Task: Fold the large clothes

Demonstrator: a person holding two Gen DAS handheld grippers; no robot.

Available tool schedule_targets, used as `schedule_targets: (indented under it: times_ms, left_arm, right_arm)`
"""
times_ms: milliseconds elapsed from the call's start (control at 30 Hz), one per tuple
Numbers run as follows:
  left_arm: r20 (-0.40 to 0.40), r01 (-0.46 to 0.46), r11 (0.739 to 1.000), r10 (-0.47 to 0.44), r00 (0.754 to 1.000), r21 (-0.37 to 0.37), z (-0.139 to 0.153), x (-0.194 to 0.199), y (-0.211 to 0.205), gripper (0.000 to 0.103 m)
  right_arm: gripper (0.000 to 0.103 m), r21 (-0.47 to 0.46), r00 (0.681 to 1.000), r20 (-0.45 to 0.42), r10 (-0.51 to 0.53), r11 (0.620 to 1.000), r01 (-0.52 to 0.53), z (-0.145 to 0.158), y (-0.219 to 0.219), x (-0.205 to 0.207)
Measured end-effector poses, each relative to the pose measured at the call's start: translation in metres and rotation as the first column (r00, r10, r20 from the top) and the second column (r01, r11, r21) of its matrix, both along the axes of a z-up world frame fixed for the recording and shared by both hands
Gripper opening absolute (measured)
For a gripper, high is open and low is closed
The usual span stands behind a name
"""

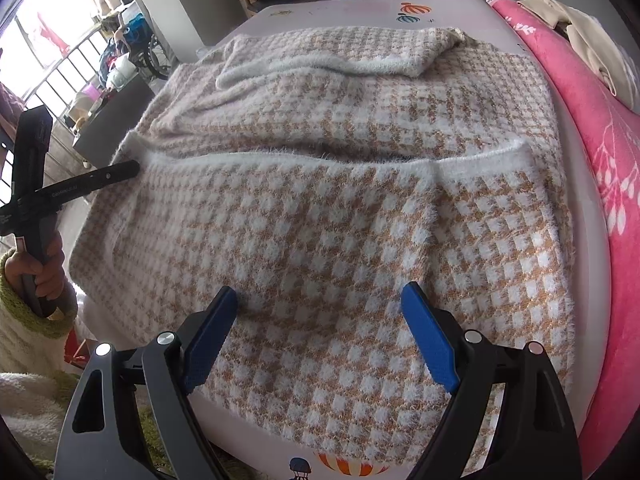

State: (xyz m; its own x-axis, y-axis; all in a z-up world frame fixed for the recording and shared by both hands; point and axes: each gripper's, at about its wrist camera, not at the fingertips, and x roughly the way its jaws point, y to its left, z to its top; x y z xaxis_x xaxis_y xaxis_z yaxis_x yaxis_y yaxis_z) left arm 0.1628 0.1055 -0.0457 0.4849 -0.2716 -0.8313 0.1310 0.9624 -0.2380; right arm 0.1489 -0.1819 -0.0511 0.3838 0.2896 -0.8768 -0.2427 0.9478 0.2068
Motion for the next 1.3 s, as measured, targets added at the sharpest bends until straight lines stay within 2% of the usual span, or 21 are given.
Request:
schedule_targets:
  times_ms: [133, 233, 367, 500, 767, 1300]
  left_arm:
    - [0.012, -0.006, 1.000, 0.006, 1.000, -0.006, 0.002, 0.001, -0.002, 0.039]
    - [0.036, 0.025, 0.999, -0.023, 0.999, -0.034, 0.008, -0.005, -0.006, 0.039]
    - [-0.005, 0.002, 0.998, -0.002, 1.000, 0.055, 0.001, -0.003, -0.012, 0.039]
    - [0.000, -0.011, 0.993, 0.012, 1.000, 0.120, 0.003, -0.004, -0.019, 0.040]
    - [0.031, -0.017, 0.959, 0.009, 0.999, 0.282, 0.005, -0.011, -0.042, 0.040]
    - [0.037, -0.023, 0.950, 0.012, 0.999, 0.311, 0.005, -0.011, -0.047, 0.040]
  right_arm:
    - [0.082, 0.002, 1.000, 0.001, -0.004, 1.000, 0.004, 0.001, 0.000, 0.000]
    - [0.082, 0.006, 1.000, 0.004, -0.006, 1.000, 0.006, 0.000, 0.000, 0.000]
    - [0.082, 0.012, 1.000, 0.005, -0.002, 1.000, 0.002, -0.002, -0.002, 0.000]
    - [0.082, 0.015, 1.000, 0.007, -0.001, 1.000, 0.001, -0.002, -0.003, 0.000]
    - [0.082, 0.021, 1.000, 0.011, 0.000, 1.000, 0.000, -0.002, -0.003, -0.002]
    - [0.082, 0.027, 1.000, 0.010, 0.001, 1.000, -0.001, -0.003, -0.004, -0.001]
